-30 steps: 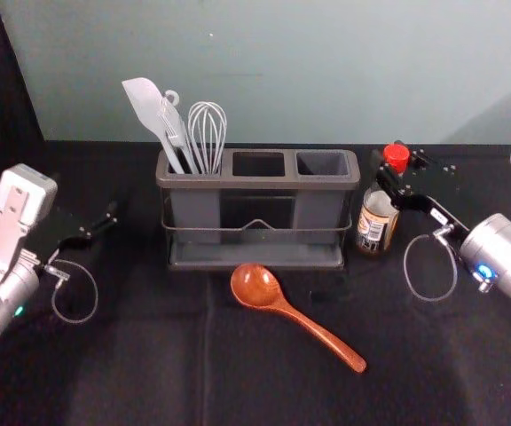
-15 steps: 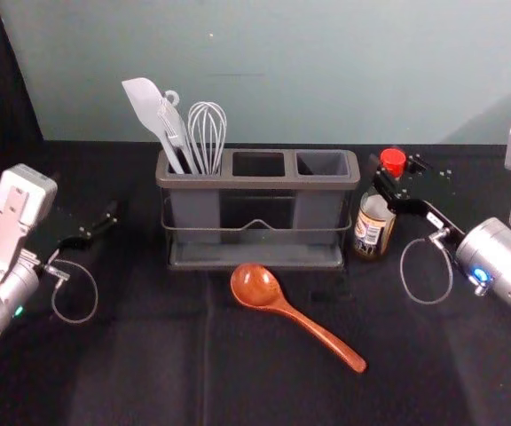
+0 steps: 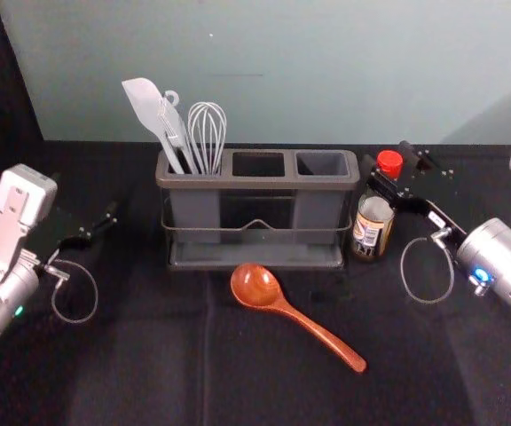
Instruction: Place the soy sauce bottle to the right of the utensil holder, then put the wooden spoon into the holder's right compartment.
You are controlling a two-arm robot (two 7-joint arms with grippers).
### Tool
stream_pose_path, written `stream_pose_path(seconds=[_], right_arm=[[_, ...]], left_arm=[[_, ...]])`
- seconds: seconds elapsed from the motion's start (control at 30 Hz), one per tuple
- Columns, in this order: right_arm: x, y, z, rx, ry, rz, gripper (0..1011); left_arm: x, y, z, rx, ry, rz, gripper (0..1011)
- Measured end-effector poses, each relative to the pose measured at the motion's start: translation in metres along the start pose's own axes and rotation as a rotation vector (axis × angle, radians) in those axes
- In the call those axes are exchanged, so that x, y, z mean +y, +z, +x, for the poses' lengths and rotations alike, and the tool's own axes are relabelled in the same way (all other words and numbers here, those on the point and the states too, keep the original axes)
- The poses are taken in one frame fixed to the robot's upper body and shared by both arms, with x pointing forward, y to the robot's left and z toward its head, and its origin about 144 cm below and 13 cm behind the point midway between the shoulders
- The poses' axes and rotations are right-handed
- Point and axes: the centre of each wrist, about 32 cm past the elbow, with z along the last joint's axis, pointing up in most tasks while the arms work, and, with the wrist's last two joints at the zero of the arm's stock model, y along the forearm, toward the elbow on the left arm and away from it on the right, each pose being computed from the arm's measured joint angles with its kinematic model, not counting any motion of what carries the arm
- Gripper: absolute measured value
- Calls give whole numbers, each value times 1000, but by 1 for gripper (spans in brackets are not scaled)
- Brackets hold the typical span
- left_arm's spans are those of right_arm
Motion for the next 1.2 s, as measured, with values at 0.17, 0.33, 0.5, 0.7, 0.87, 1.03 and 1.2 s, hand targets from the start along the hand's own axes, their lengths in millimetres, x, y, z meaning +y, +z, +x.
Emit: stream_pose_path(seconds=[0.17, 0.33, 0.5, 0.7, 0.87, 1.03, 1.2], right_arm=[[-3, 3, 0, 0, -1, 12, 877], [-8, 10, -2, -7, 1, 36, 1003], [-13, 20, -5, -26, 5, 70, 1000], [-21, 29, -13, -47, 22, 99, 1000], [-29, 34, -20, -64, 39, 116, 1000], [-36, 36, -27, -74, 57, 123, 1000], [-43, 35, -36, -81, 77, 120, 1000]], left_arm=[[0, 0, 0, 0, 0, 0, 1000], [0, 0, 0, 0, 0, 0, 1000], [0, 0, 0, 0, 0, 0, 1000], [0, 0, 0, 0, 0, 0, 1000], [0, 0, 0, 0, 0, 0, 1000], [0, 0, 0, 0, 0, 0, 1000], [0, 0, 0, 0, 0, 0, 1000]])
